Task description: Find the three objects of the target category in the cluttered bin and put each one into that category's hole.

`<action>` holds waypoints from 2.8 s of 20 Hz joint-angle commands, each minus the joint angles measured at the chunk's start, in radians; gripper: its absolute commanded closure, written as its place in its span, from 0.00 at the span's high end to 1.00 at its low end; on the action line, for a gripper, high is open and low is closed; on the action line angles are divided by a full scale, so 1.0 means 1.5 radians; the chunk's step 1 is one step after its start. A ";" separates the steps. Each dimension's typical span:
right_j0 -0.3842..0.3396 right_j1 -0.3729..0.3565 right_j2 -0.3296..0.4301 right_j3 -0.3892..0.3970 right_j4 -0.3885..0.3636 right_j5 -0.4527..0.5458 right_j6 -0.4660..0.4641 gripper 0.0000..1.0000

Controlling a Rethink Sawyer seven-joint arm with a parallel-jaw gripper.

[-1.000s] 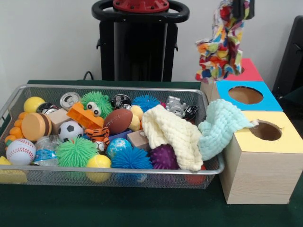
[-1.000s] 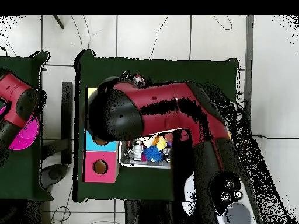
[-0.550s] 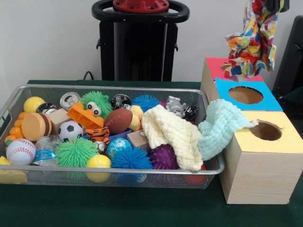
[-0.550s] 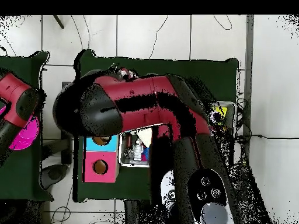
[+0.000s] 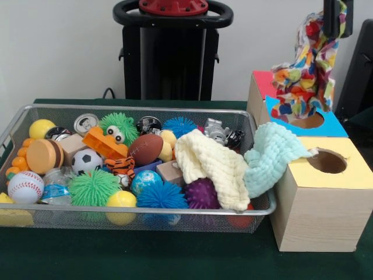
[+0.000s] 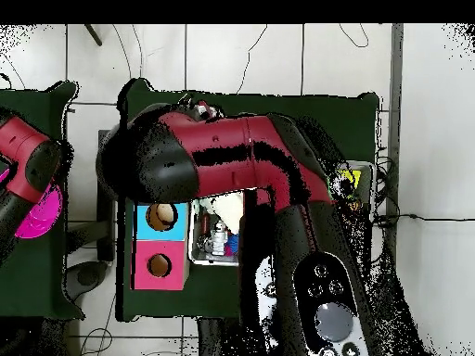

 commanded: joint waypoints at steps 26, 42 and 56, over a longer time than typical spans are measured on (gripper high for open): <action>0.172 0.133 -0.208 -0.129 0.079 0.027 0.284 0.00; 0.178 0.172 -0.232 -0.101 0.116 0.030 0.250 0.00; 0.170 0.206 -0.214 -0.077 0.190 0.017 0.263 0.00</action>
